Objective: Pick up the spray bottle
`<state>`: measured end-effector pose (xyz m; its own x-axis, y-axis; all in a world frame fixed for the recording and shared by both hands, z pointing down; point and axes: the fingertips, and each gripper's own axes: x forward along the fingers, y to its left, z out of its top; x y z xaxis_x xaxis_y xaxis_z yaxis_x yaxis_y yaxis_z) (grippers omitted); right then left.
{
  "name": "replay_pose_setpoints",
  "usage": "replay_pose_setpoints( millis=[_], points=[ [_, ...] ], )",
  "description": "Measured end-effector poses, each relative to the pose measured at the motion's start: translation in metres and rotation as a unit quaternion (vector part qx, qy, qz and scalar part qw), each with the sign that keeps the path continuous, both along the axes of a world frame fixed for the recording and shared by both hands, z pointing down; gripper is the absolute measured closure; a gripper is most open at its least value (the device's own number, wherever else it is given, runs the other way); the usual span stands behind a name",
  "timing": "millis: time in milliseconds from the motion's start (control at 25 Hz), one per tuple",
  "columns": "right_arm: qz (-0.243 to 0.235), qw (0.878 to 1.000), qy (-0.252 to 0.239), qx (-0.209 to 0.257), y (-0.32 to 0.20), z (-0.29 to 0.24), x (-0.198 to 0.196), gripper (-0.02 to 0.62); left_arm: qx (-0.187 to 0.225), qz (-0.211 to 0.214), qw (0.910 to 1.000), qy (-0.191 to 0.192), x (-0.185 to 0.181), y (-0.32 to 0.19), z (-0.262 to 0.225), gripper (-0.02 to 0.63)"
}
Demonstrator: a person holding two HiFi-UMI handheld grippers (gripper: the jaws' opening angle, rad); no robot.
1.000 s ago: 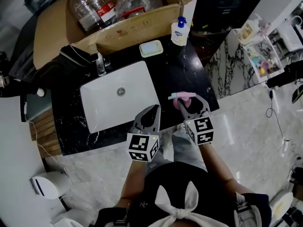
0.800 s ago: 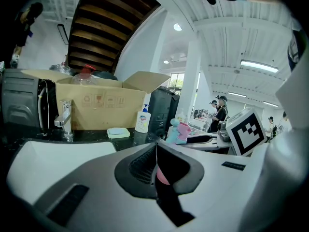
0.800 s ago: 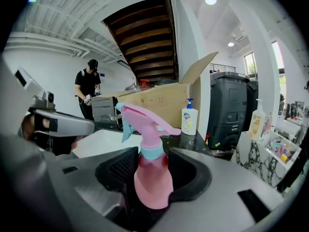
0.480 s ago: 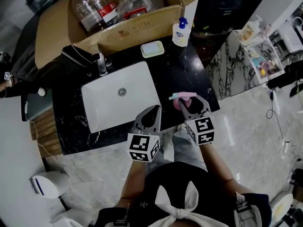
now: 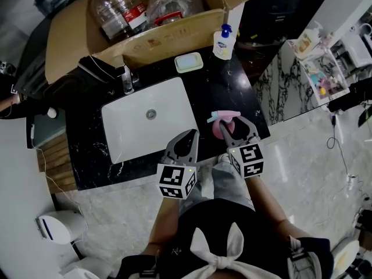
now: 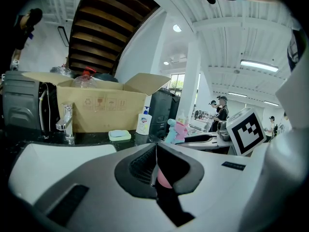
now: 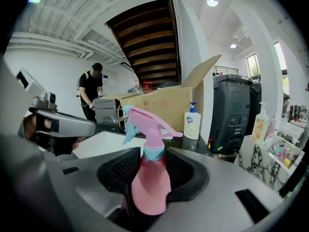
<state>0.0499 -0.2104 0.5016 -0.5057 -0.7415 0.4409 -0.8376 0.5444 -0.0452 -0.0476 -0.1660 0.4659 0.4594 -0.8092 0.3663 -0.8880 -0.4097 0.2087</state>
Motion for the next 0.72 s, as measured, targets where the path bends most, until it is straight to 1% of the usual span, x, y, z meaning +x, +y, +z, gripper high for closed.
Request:
replay_pose_setpoints(
  millis=[720],
  points=[
    [-0.007, 0.999, -0.015, 0.037, -0.012, -0.027, -0.008, 0.442, 0.02, 0.0, 0.9998, -0.005, -0.005, -0.008, -0.015, 0.577]
  ],
)
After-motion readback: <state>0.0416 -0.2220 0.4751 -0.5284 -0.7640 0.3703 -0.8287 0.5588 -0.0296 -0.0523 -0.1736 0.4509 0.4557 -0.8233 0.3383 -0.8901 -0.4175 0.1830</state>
